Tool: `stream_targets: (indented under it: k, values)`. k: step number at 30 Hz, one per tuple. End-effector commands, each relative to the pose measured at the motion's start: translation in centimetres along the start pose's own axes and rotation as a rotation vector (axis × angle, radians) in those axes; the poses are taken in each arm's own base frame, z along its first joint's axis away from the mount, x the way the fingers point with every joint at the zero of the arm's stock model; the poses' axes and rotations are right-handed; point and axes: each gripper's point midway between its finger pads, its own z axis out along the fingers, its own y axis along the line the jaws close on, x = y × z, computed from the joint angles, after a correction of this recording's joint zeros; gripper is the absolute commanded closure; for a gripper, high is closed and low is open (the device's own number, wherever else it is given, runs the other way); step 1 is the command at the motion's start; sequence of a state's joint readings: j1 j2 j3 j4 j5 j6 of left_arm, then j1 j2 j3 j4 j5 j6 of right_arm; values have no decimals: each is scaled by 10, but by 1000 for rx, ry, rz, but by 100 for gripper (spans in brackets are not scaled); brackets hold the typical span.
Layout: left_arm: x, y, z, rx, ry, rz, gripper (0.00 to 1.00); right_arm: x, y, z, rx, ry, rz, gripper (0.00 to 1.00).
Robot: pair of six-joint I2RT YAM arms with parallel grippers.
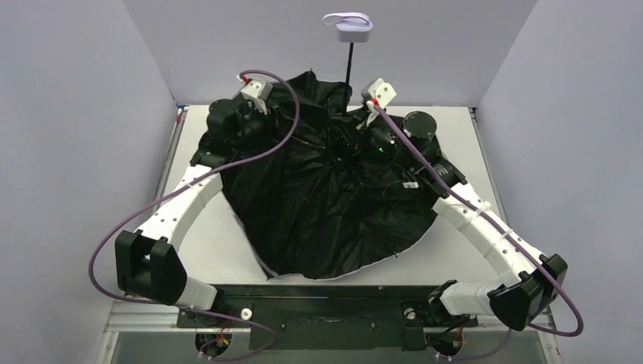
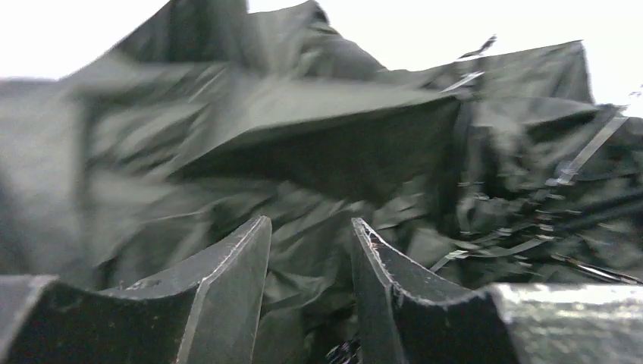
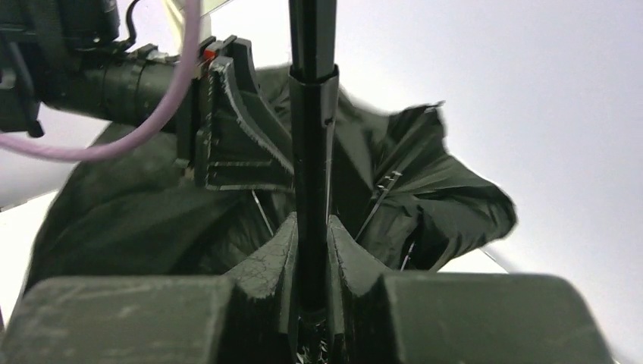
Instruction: Open the umbrella
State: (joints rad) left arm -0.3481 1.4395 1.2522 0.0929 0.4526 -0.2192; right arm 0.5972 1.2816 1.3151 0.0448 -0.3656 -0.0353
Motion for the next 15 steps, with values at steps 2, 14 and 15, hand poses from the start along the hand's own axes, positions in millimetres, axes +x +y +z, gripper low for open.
stream_targets:
  k: [2, 14, 15]
  values:
    - [-61, 59, -23, -164, -117, 217, 50, -70, -3, -15, 39, -201, -28, 100]
    - [-78, -98, -35, 337, -241, 451, 30, -71, -7, -3, 70, -224, 176, 100]
    - [-74, -108, -32, 359, -242, 448, 30, -71, -6, -3, 65, -225, 182, 100]
